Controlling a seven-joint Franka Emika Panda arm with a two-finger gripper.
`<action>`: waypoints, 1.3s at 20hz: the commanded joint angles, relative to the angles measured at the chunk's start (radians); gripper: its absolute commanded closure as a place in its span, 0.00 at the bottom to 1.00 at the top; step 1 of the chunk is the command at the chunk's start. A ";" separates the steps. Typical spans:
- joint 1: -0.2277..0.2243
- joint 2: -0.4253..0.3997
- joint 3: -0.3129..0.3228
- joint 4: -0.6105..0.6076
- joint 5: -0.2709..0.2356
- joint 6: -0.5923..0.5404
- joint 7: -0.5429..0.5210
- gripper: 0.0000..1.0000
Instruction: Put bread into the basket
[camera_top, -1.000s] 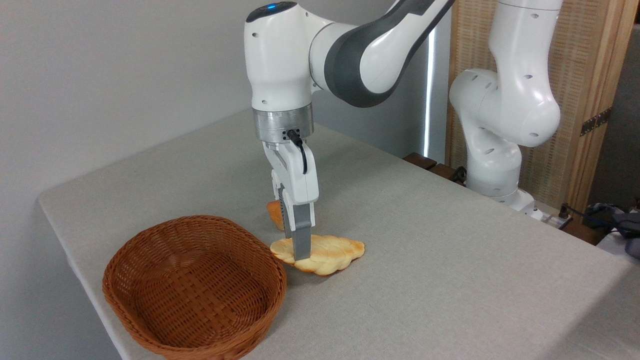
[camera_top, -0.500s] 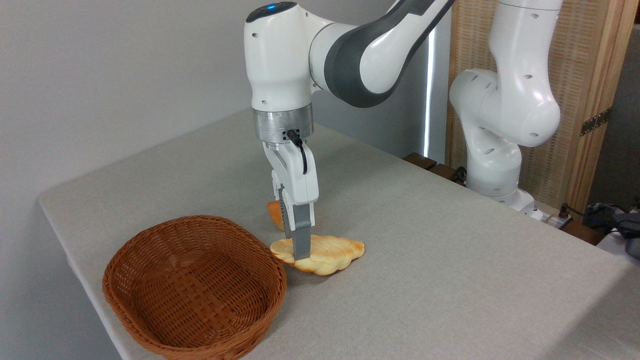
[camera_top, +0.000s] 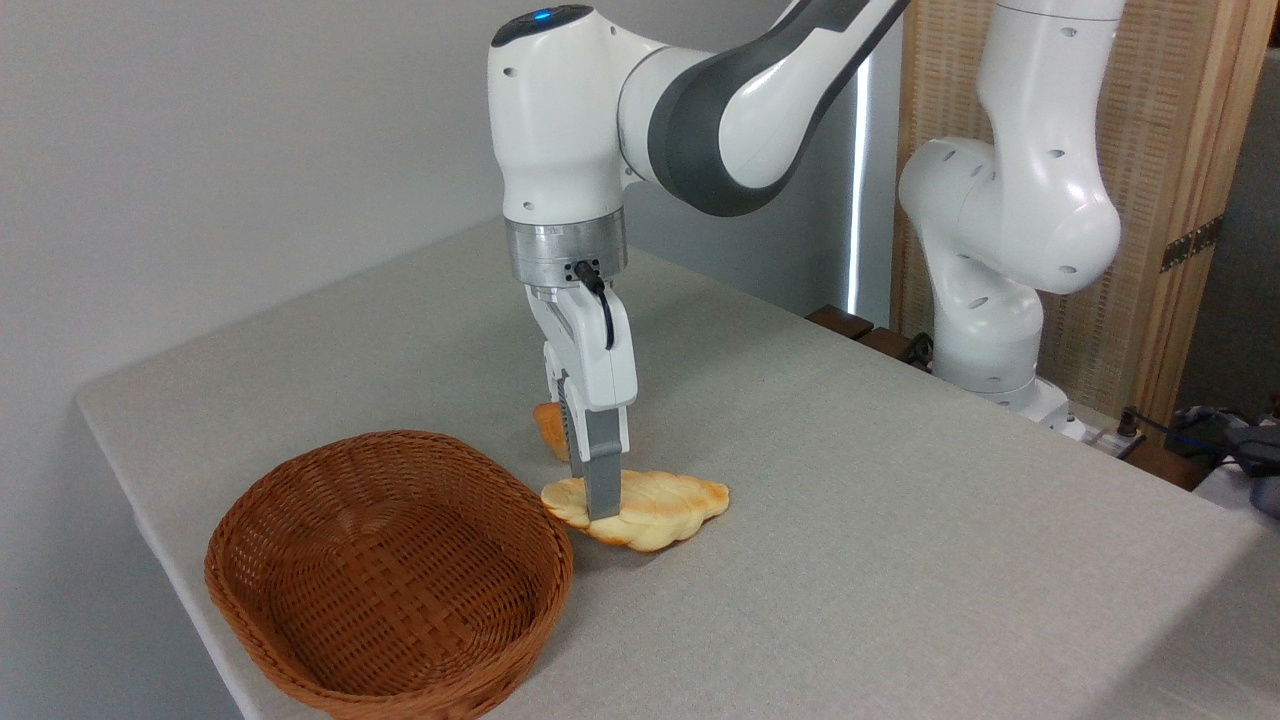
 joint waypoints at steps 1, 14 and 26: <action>-0.009 -0.009 0.006 -0.007 0.017 0.007 0.011 0.66; -0.007 -0.022 0.004 0.002 0.007 -0.013 0.002 0.65; -0.005 -0.098 0.013 0.094 -0.065 -0.117 0.005 0.65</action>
